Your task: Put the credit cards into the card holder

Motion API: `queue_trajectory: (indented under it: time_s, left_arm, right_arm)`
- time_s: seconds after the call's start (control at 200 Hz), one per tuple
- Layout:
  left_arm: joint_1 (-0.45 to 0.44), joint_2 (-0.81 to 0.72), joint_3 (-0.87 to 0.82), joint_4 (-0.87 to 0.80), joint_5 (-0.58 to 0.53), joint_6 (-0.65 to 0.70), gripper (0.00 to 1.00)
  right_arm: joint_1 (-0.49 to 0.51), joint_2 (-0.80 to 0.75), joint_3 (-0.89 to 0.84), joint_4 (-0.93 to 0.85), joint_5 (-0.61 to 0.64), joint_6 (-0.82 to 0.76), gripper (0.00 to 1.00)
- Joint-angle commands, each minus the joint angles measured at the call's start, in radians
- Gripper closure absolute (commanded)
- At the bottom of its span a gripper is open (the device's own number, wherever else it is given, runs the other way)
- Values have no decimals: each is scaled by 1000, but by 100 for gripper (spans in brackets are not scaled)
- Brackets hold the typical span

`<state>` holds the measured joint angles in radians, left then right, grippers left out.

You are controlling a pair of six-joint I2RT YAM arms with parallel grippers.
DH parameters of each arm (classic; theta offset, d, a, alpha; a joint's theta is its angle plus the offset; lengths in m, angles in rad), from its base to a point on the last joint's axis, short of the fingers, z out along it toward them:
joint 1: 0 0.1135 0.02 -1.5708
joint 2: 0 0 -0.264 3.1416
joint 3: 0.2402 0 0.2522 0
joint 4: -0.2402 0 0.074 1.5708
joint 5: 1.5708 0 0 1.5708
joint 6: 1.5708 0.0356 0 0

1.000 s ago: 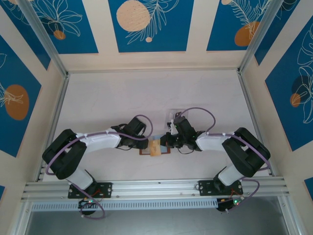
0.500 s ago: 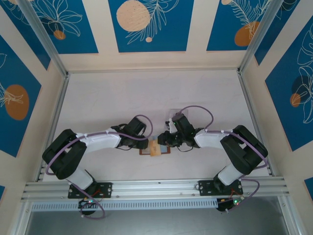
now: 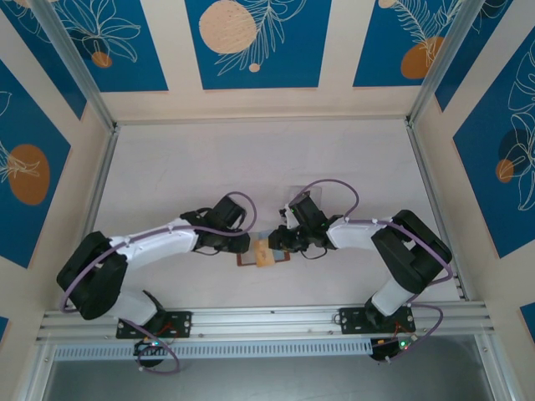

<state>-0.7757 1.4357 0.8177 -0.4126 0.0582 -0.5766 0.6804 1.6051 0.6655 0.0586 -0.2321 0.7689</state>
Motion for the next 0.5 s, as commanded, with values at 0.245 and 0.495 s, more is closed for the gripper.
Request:
queue_trajectory:
  time_s: [0.245,0.495]
  left_arm:
    - [-9,115,68,62,147,-17,83]
    - [-7,211,46,142,161,-27,85]
  right_arm:
    - [-5,13,20,-48,-22,-13,71]
    - [-8,19,28,-56,-35,-22,71]
